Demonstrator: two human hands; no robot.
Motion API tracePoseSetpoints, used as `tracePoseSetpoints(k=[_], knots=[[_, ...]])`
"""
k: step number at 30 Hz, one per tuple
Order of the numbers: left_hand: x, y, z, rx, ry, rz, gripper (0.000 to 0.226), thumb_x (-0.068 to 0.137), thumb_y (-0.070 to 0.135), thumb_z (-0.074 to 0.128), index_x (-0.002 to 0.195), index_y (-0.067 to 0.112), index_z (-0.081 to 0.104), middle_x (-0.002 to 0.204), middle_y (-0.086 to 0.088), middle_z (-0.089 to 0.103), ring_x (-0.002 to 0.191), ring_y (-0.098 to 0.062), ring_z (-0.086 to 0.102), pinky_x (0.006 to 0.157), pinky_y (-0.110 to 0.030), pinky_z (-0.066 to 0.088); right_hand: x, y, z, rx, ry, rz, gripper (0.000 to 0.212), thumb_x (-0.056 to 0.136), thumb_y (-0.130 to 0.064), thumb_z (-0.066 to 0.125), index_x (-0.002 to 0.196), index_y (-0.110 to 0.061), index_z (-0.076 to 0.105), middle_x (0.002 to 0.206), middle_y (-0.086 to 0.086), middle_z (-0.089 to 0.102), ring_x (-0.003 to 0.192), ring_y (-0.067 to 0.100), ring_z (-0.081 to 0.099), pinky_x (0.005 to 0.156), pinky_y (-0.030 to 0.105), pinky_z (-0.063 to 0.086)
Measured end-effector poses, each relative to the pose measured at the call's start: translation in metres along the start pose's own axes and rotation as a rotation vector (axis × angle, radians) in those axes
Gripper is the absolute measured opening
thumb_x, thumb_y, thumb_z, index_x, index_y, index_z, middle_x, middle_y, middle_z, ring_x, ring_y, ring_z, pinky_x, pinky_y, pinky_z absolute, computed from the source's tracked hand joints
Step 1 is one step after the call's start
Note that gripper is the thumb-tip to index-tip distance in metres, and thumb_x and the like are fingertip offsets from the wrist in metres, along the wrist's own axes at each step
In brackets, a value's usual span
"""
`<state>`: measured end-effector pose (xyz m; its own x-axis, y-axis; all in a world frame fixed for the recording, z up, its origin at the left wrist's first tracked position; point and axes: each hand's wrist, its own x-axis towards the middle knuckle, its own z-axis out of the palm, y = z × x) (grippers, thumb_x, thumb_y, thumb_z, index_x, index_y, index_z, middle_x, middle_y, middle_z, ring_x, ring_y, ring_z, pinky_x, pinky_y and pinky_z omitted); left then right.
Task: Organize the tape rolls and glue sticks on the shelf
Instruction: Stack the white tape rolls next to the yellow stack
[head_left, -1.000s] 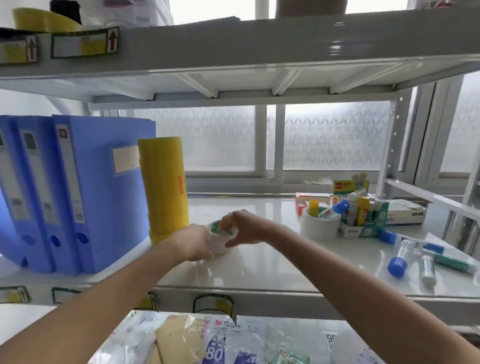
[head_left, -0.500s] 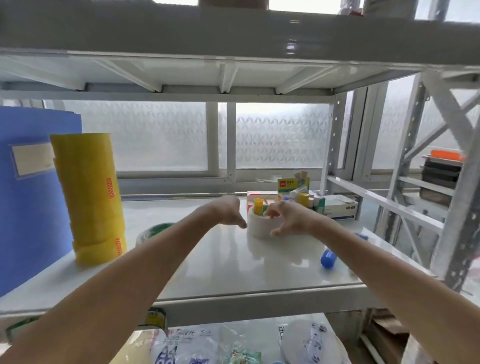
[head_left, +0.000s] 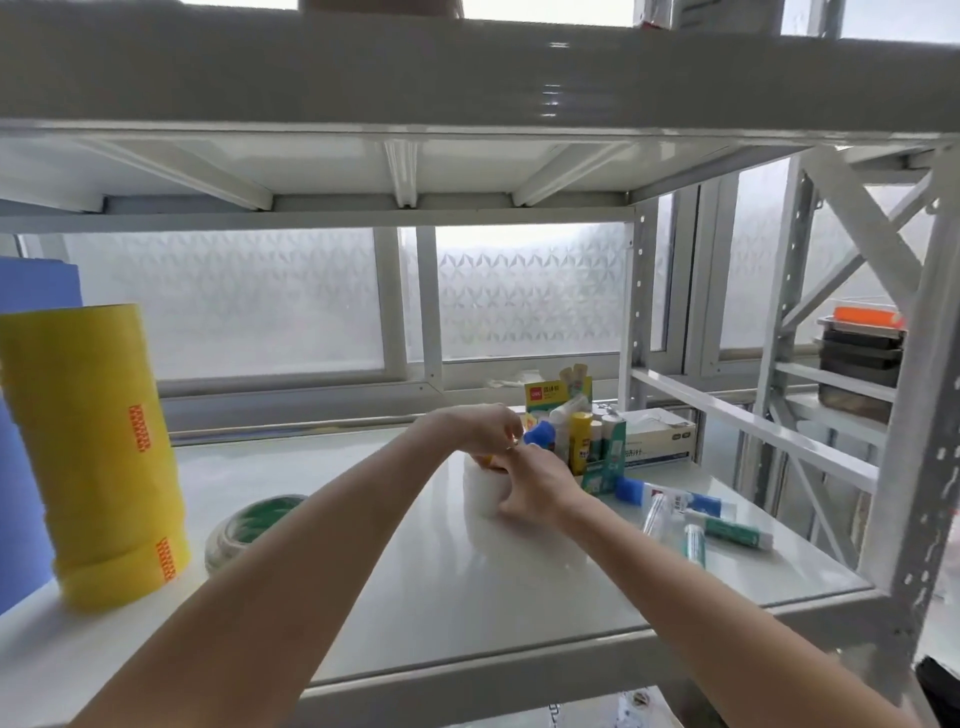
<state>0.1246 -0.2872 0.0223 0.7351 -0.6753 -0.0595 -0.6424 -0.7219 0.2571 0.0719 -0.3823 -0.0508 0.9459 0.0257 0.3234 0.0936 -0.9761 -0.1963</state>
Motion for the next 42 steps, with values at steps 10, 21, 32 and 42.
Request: tracePoseSetpoints(k=[10, 21, 32, 42], knots=[[0.019, -0.007, 0.011, -0.134, 0.021, -0.076, 0.037, 0.097, 0.036, 0.052, 0.129, 0.016, 0.054, 0.128, -0.013, 0.056, 0.112, -0.028, 0.055, 0.096, -0.039, 0.048, 0.000, -0.002, -0.001, -0.001, -0.019, -0.025, 0.048, 0.081, -0.012, 0.066, 0.128, -0.015, 0.057, 0.118, 0.011, 0.063, 0.106, 0.028, 0.060, 0.089, 0.035, 0.052], [0.004, -0.008, 0.028, 0.170, 0.158, 0.119, 0.042, 0.090, 0.018, 0.062, 0.129, 0.013, 0.049, 0.117, -0.011, 0.062, 0.096, -0.025, 0.059, 0.083, -0.033, 0.051, -0.033, 0.002, -0.027, 0.021, -0.195, -0.158, 0.065, 0.075, -0.021, 0.080, 0.134, -0.014, 0.053, 0.131, 0.008, 0.057, 0.120, 0.026, 0.052, 0.103, 0.034, 0.045], [-0.034, 0.020, -0.022, -0.182, 0.355, 0.287, 0.030, 0.094, 0.013, 0.060, 0.119, 0.003, 0.047, 0.081, -0.009, 0.058, 0.074, -0.028, 0.064, 0.066, -0.032, 0.054, -0.059, 0.010, -0.052, 0.010, -0.314, -0.105, 0.046, 0.070, -0.023, 0.084, 0.110, -0.007, 0.070, 0.093, -0.001, 0.063, 0.083, 0.017, 0.056, 0.065, 0.012, 0.038], [-0.002, -0.028, 0.044, 0.485, 0.405, 0.194, 0.038, 0.096, 0.028, 0.057, 0.127, 0.011, 0.044, 0.109, -0.012, 0.067, 0.089, -0.027, 0.068, 0.074, -0.037, 0.056, -0.079, 0.022, -0.062, 0.029, -0.351, -0.074, 0.044, 0.072, -0.021, 0.082, 0.113, -0.013, 0.069, 0.110, 0.003, 0.066, 0.096, 0.017, 0.057, 0.080, 0.021, 0.044]])
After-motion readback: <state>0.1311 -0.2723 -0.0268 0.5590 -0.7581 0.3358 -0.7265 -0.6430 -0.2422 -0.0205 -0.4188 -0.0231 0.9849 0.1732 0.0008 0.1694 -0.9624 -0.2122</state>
